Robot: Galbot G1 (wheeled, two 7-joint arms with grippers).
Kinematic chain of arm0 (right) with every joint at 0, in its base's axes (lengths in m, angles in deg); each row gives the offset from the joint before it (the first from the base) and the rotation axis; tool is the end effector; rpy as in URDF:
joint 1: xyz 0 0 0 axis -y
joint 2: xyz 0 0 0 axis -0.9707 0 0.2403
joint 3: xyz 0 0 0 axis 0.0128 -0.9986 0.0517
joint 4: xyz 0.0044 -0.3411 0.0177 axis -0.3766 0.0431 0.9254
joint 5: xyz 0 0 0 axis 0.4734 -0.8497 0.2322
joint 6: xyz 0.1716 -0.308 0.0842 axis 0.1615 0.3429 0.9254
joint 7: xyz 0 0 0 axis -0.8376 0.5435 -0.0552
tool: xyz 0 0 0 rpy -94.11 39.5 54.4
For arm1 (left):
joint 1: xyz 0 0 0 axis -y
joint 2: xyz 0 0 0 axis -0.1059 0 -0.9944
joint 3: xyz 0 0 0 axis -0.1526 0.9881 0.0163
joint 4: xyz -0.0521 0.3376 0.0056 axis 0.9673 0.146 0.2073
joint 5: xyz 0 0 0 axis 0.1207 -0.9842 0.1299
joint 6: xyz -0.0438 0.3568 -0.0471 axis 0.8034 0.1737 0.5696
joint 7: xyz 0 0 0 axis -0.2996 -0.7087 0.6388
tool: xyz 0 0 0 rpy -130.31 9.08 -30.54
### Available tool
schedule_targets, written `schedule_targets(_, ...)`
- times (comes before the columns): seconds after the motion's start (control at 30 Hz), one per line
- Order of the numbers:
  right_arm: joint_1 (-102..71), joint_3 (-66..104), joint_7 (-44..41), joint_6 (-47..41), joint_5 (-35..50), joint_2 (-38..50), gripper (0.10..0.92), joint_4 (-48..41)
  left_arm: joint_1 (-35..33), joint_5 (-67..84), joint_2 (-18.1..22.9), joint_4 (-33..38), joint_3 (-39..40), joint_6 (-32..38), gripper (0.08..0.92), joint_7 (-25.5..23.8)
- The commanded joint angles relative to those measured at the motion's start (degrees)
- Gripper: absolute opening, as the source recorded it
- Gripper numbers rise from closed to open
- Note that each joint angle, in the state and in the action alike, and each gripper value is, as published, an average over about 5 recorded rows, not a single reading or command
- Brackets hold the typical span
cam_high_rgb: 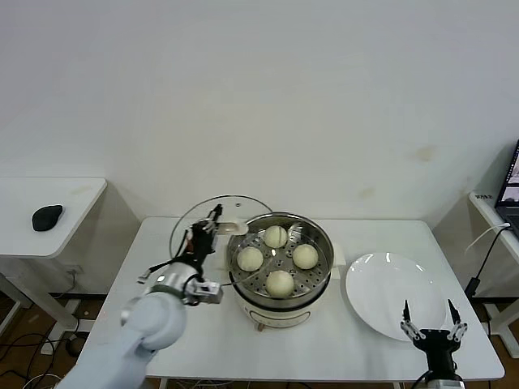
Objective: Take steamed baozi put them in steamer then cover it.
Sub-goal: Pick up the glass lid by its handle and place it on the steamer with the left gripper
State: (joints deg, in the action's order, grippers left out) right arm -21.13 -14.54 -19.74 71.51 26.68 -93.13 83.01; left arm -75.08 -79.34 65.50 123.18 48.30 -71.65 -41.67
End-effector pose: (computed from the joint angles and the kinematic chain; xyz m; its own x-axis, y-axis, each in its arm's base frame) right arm 0.1393 -0.1220 -0.3424 -0.9703 0.2419 0.0104 0.2220 0.9061 -0.3601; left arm 0.3197 -0.0343 -0.2041 -0.9628 0.2702 -0.0050 0.0168 0.0786 0.9968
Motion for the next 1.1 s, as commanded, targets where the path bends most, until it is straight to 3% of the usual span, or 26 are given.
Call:
schedule_targets(0.03,0.5,-0.9,0.7,0.3,-2.6,-0.5,0.823,-0.7,8.2,-11.9,12.8,-7.3,10.8,-3.4,0.152,-4.6)
schedule_targets(0.2,0.8,-0.9,0.7,0.2,-2.5,-0.5,0.823,-0.9,7.8,-15.2,17.6,-9.8,10.6,-3.6,0.152,-5.7)
schedule_targets(0.43,1.4,-0.7,0.6,0.4,-2.5,-0.5,0.823,-2.1,7.9,-17.8,21.1,-12.5,10.3,-3.7,0.152,-6.4)
schedule_targets(1.1,1.6,-0.7,0.6,0.9,-2.6,-0.4,0.823,-3.1,4.4,-20.5,23.1,-13.9,8.7,-3.1,0.152,-6.4)
